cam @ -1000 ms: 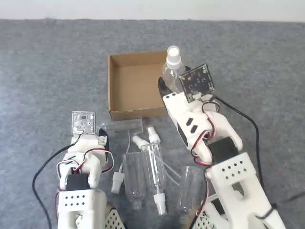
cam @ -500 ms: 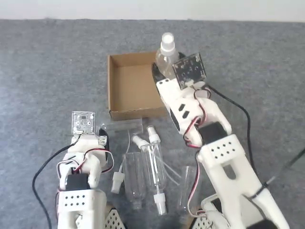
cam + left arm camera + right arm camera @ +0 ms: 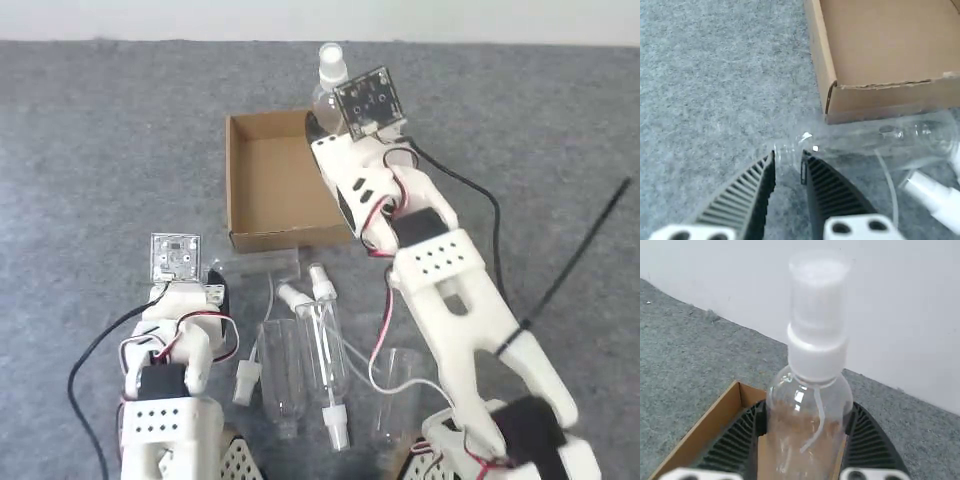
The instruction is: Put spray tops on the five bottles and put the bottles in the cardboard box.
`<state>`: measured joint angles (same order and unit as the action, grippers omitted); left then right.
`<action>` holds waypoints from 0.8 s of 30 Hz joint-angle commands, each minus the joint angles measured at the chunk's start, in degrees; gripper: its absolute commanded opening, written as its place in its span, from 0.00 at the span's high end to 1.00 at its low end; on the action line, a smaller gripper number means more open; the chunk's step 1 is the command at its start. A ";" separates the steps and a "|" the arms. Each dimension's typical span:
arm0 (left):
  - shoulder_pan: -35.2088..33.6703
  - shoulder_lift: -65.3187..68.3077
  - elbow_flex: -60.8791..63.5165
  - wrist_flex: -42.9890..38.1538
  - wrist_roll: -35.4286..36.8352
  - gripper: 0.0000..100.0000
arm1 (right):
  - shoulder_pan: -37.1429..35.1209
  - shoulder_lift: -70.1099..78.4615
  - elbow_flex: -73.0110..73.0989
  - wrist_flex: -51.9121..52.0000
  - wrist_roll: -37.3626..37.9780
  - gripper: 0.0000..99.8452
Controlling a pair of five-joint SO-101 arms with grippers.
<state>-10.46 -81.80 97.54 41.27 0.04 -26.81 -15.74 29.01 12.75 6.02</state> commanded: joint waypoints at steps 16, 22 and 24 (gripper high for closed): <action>-0.18 -1.41 -0.57 0.26 -0.44 0.92 | -0.40 20.70 -19.52 -5.05 -0.18 0.98; -0.18 -1.41 -0.57 0.26 -0.44 0.92 | -1.01 29.14 -19.69 -17.10 0.09 0.98; -0.18 -1.41 -0.57 0.26 -0.44 0.92 | -0.92 31.60 -19.69 -20.09 0.09 0.98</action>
<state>-10.46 -81.80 97.54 41.27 0.04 -27.08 14.33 13.27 -0.35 6.02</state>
